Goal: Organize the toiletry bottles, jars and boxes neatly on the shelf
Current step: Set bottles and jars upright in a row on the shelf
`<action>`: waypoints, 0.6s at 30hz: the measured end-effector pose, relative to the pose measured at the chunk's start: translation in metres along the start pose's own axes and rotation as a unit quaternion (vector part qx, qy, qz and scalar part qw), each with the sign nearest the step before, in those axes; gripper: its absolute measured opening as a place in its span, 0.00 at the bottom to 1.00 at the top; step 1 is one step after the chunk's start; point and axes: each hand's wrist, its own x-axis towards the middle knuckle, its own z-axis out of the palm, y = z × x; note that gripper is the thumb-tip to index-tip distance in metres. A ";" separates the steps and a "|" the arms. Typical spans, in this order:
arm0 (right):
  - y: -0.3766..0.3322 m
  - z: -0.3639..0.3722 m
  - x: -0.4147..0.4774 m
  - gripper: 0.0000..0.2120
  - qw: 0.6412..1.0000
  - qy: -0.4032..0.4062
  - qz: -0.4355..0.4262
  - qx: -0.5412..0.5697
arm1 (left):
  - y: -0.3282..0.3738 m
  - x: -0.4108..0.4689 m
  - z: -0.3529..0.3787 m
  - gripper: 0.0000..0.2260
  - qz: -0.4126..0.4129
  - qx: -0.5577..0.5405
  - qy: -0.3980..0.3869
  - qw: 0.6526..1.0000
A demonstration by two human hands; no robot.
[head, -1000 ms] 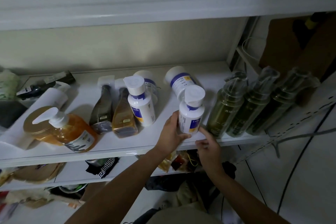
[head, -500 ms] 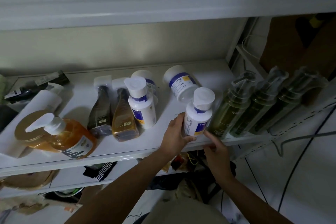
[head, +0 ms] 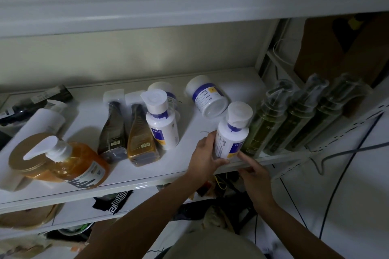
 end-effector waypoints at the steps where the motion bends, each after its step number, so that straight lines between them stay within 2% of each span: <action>1: 0.000 -0.001 0.000 0.19 1.000 0.002 0.001 -0.002 | 0.000 0.000 0.001 0.33 0.003 0.001 0.001 1.000; 18: -0.004 -0.005 -0.001 0.23 0.999 -0.003 0.033 -0.017 | 0.003 0.000 0.002 0.35 0.013 0.030 -0.011 0.999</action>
